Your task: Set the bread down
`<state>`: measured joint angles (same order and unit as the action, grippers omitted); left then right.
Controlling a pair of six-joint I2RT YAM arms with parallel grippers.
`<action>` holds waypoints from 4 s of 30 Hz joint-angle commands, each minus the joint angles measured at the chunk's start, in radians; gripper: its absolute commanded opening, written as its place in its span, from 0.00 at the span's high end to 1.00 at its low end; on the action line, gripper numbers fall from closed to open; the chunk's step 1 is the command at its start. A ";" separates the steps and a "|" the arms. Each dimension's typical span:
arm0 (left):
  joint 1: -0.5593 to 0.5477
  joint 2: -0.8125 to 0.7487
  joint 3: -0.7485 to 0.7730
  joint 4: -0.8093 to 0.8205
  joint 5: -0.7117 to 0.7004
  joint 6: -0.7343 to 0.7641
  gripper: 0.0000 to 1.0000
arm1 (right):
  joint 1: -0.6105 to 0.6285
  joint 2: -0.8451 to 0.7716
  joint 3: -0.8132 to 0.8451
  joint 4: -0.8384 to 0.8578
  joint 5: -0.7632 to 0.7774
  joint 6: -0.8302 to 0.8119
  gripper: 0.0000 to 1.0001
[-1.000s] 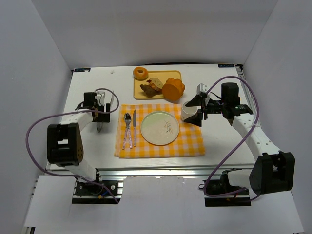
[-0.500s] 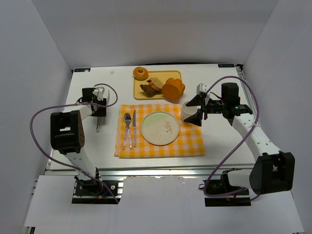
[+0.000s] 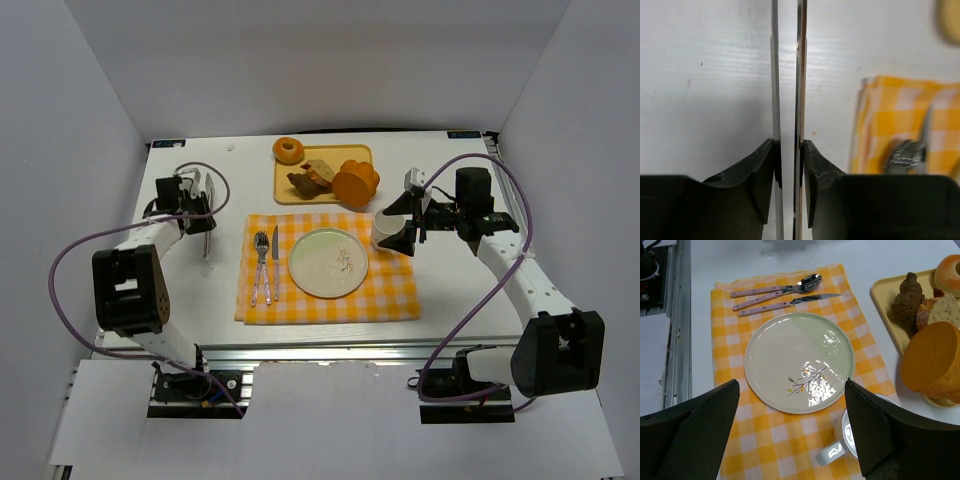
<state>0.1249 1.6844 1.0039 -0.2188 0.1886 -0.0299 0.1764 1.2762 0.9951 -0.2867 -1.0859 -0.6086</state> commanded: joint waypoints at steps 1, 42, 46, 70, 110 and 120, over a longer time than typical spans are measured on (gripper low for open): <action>-0.036 -0.143 0.059 0.074 0.106 -0.270 0.56 | -0.011 0.008 0.047 0.021 -0.008 0.000 0.11; -0.314 0.126 0.295 0.035 0.261 -0.587 0.40 | -0.034 -0.026 0.007 0.086 -0.032 0.043 0.11; -0.323 0.139 0.297 0.029 0.269 -0.593 0.40 | -0.034 -0.029 0.007 0.089 -0.034 0.044 0.11; -0.321 -0.104 0.262 -0.094 0.216 -0.558 0.85 | -0.040 -0.046 0.002 0.089 -0.043 0.049 0.11; -0.505 -0.327 -0.002 -0.209 0.327 -0.481 0.37 | -0.040 -0.054 -0.015 0.090 -0.055 0.058 0.11; -0.417 -0.310 0.085 -0.206 0.244 -0.475 0.43 | -0.040 -0.051 -0.015 0.095 -0.062 0.056 0.11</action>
<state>-0.3511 1.3701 1.0206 -0.4412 0.4736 -0.5228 0.1410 1.2476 0.9836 -0.2237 -1.1259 -0.5560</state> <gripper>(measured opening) 0.592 0.895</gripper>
